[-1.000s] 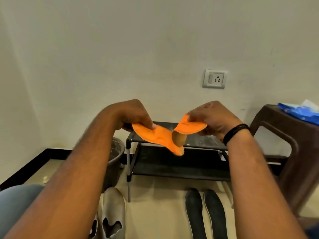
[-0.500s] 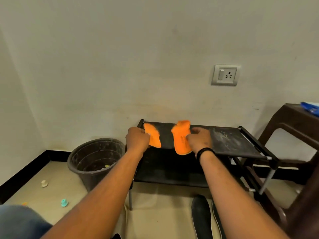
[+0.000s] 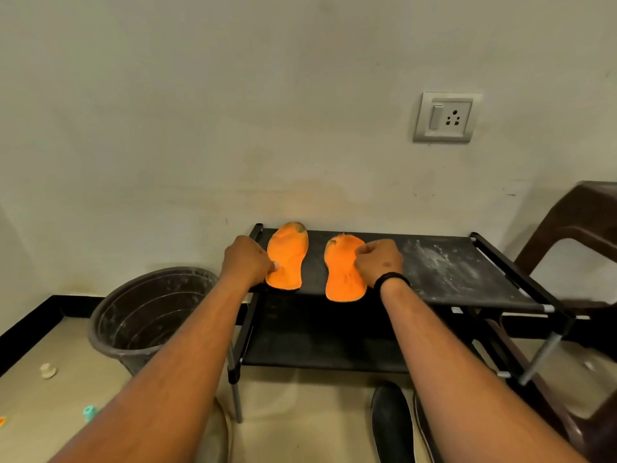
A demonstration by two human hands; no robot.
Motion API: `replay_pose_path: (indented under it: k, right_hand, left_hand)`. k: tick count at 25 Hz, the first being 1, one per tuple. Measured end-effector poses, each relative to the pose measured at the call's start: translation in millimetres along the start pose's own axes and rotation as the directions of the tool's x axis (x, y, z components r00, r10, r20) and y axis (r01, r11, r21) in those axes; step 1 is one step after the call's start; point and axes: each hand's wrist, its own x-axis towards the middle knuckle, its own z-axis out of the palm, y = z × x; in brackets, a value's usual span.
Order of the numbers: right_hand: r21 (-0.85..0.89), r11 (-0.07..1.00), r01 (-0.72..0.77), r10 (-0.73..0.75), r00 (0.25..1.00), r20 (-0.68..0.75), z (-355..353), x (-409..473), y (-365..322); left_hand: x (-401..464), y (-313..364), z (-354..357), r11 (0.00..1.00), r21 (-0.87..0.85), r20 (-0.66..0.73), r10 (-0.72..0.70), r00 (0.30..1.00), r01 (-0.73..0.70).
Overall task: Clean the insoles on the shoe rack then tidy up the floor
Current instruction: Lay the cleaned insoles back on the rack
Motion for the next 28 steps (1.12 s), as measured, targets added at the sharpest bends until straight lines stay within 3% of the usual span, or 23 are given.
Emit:
replay_pose_path:
  k: [13, 25, 28]
  right_hand:
    - [0.12, 0.992, -0.037, 0.023, 0.993, 0.113, 27, 26, 7]
    - [-0.006, 1.0, 0.03, -0.029, 0.998, 0.063, 29, 21, 4]
    - [-0.008, 0.999, 0.043, -0.043, 0.999, 0.02, 29, 22, 4]
  left_hand:
    - [0, 2, 4, 1.0, 0.011, -0.026, -0.021, 0.999, 0.021]
    - [-9, 1, 2, 0.999, 0.041, -0.037, 0.016, 0.999, -0.014]
    - [-12, 1, 3, 0.997, 0.045, -0.131, 0.063, 0.989, -0.058]
